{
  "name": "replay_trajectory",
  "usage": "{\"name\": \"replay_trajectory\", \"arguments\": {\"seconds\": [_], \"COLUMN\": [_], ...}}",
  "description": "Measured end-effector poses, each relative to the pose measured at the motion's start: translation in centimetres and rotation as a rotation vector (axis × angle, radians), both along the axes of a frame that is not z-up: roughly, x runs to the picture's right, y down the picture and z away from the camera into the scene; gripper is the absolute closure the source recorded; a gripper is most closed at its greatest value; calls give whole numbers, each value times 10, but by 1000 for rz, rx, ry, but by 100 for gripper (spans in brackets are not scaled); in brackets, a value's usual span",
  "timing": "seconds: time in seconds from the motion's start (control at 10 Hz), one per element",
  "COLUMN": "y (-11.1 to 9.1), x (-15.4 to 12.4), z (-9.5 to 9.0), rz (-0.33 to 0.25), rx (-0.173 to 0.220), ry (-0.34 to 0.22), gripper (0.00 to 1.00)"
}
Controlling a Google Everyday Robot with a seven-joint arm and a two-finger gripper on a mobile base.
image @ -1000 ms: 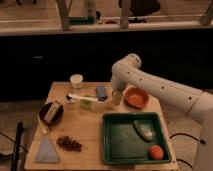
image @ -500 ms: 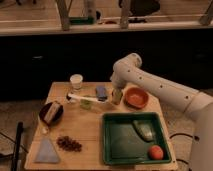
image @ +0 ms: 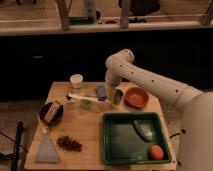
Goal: Place brush in table surface
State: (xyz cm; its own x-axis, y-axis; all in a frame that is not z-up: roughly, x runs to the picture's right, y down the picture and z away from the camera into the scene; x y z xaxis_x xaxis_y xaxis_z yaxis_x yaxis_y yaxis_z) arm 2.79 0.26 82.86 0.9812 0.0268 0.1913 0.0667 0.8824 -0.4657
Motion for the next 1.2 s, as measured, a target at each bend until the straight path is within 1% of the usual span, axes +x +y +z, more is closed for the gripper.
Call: {"name": "replay_trajectory", "arguments": {"seconds": [0.2,0.3,0.5,0.7,0.8,1.0,1.1,1.2], "y": [0,2,7,14,18,21,24,28], "x": [-32,-40,-53,-77,-83,-93,-103,-107], "z": [1,3,6,9,13,15,17,23], "rz": [6,13,25,30,34,39,38,40], "rx": [-52,-67,-81,-95,-99,-103,-106,-113], "ry": [-10,-5,5,-3,-5,-12,-19,-22], "gripper": [20,20,20,20,20,20,20,20]}}
